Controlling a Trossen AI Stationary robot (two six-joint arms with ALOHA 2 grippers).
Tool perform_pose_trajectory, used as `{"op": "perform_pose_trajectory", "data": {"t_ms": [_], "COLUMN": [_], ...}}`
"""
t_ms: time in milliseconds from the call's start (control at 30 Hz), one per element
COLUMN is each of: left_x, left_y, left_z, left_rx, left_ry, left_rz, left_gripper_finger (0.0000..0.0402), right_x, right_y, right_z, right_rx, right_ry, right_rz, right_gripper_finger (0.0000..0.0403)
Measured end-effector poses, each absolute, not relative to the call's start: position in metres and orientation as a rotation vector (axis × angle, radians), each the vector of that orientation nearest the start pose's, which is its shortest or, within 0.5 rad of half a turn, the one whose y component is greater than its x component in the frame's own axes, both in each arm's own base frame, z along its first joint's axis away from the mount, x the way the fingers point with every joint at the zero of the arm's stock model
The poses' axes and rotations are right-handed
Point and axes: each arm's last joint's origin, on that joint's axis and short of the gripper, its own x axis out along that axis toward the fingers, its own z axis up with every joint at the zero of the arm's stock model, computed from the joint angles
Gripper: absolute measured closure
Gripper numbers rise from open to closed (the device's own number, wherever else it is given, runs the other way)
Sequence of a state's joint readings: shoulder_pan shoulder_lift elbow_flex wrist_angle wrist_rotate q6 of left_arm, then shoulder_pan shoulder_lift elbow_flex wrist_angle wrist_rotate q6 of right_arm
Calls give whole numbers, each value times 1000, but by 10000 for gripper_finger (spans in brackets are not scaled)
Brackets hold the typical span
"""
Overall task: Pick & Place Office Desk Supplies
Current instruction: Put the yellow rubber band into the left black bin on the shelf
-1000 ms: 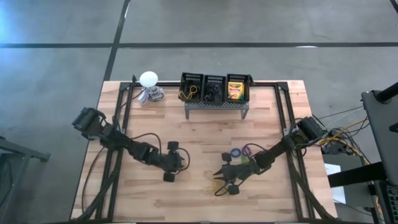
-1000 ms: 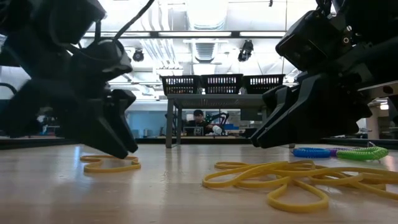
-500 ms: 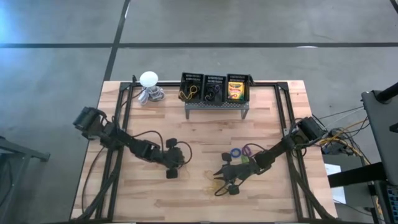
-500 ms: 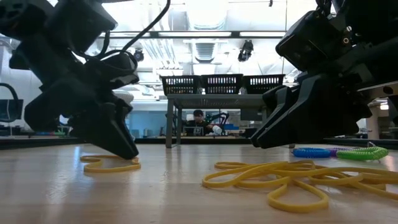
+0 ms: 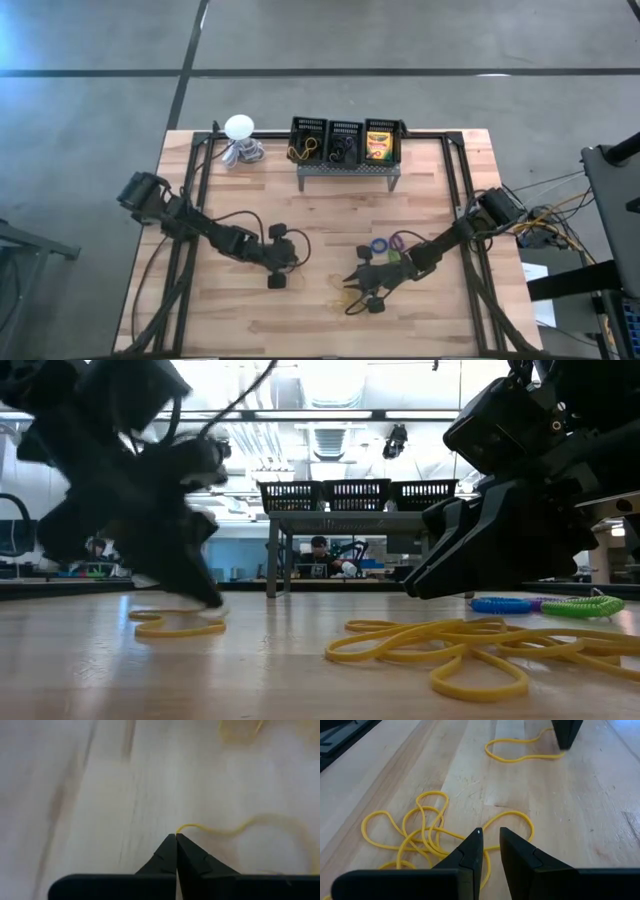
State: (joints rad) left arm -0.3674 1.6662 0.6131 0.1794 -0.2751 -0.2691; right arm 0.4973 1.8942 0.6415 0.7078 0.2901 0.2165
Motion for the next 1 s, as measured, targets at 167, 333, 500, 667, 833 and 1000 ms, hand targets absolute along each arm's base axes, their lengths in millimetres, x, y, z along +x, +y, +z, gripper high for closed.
{"op": "perform_pose_trajectory", "data": {"t_ms": [167,333,500,667,833,1000], "left_x": [270,273,278,281,280,278], "left_y": [-103,-109,-110,-110,-108,-107], "left_z": [133,152,172,185,197,200], "left_rx": [26,43,50,104,104,100], "left_ry": [716,610,532,490,447,434], "left_rz": [51,135,191,217,253,262], "left_gripper_finger": [400,401,401,401,401,401], "right_x": [284,284,284,284,284,284], "right_y": [145,145,145,145,145,145], "right_z": [90,90,90,90,90,90], "right_rx": [2,1,2,2,2,2], "right_ry": [524,523,523,523,523,523], "right_rz": [146,145,145,145,146,146], "right_gripper_finger": [344,341,344,342,344,342]}}
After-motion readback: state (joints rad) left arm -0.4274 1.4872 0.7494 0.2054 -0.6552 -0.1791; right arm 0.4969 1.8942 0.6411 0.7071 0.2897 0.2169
